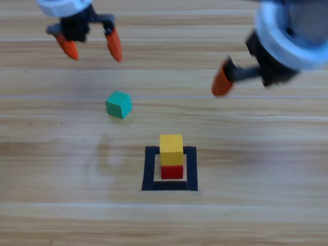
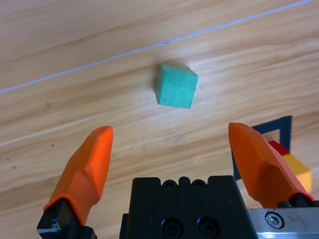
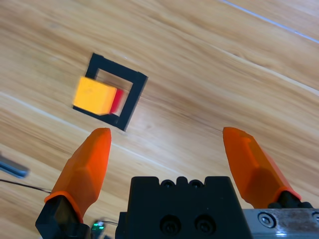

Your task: Stack the blocks in the rectangular block: red at the bottom, yellow in the middle, green on top

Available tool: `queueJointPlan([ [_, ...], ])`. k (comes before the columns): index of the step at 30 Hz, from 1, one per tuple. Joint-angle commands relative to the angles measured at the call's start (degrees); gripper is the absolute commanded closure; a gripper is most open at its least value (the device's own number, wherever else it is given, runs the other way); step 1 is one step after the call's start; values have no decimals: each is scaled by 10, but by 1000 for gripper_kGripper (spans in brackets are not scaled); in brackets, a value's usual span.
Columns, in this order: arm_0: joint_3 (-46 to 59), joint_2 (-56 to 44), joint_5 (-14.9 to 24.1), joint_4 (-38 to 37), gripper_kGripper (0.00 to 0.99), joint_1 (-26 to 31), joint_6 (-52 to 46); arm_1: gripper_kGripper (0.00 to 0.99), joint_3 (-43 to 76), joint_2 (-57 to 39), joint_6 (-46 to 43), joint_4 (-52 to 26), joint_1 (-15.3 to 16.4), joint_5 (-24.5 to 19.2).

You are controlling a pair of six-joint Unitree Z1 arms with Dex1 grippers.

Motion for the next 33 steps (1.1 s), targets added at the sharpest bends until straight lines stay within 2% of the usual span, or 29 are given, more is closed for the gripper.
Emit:
queueJointPlan([
  [1, -17, 90, 30, 3, 1, -59, -4, 5, 162, -131, -58, -141, -42, 20],
  [4, -18, 101, 44, 3, 0, -62, 1, 4, 207, -134, -85, -168, -42, 29],
  [7, -18, 114, 59, 4, 0, -63, 1, 2, 256, -139, -87, -202, -42, 12],
  [13, -24, 151, 95, 4, 4, -68, 5, 2, 260, -124, -90, -206, -42, 14],
  [31, -37, 174, 93, 3, 21, -83, 38, 2, 260, -127, -100, -206, -42, 27],
  [33, -38, 183, 93, 3, 50, -83, 38, 2, 259, -127, -99, -206, -42, 29],
])
